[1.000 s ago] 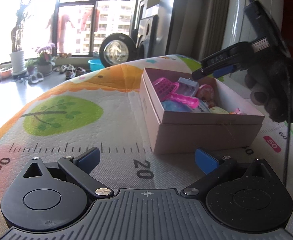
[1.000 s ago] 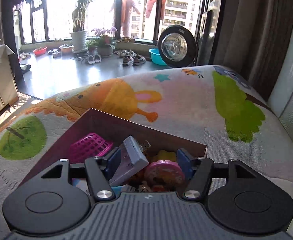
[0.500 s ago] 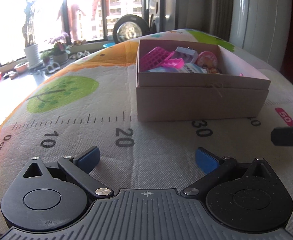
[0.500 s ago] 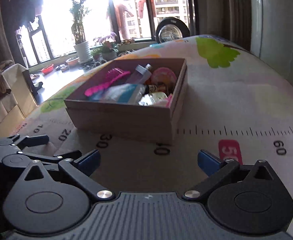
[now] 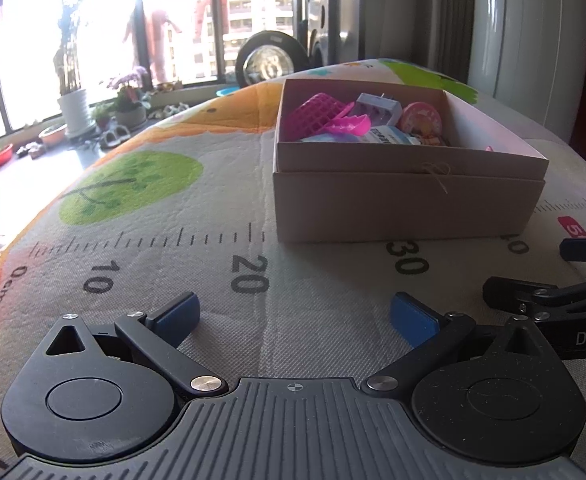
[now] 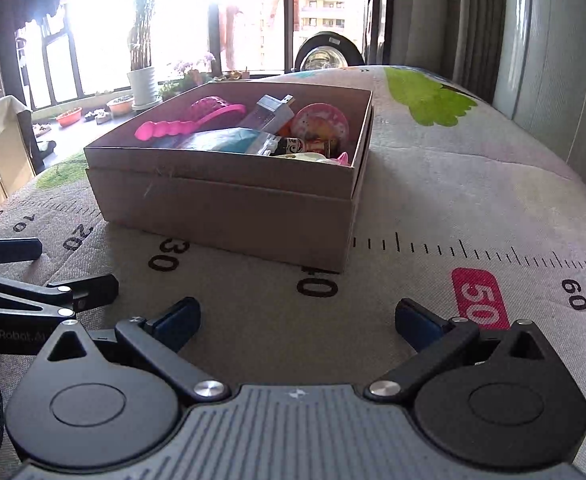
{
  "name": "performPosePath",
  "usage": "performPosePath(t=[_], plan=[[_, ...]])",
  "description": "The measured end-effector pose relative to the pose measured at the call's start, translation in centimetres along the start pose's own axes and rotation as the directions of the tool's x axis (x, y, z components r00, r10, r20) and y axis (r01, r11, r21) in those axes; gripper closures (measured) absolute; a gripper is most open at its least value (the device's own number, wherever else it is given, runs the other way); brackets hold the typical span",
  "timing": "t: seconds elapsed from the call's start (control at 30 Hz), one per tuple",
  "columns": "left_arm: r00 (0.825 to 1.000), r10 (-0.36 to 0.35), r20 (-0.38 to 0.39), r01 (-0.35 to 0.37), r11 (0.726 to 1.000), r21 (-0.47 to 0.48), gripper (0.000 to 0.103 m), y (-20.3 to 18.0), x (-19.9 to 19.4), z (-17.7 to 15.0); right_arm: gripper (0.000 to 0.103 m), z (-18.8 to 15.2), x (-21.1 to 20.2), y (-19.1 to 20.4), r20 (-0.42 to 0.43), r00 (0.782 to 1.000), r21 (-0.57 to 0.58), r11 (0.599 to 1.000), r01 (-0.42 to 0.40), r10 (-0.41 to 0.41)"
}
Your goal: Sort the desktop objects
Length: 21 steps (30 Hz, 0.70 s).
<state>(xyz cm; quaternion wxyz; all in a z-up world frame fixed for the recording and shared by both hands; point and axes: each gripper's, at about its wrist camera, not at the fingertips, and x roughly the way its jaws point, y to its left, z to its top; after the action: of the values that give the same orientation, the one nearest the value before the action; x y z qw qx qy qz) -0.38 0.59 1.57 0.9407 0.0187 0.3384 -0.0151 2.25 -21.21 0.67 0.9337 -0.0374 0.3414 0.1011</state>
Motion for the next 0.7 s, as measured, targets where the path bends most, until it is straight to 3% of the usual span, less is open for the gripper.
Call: performPosePath(t=[0.7], plan=[[1.000,0.011,0.002,-0.011,1.000,-0.013,0.000,0.03,-0.13,-0.07,0.000,-0.34,-0.28,0.03,0.007,1.000,0.012,1.000,0.005,-0.005]])
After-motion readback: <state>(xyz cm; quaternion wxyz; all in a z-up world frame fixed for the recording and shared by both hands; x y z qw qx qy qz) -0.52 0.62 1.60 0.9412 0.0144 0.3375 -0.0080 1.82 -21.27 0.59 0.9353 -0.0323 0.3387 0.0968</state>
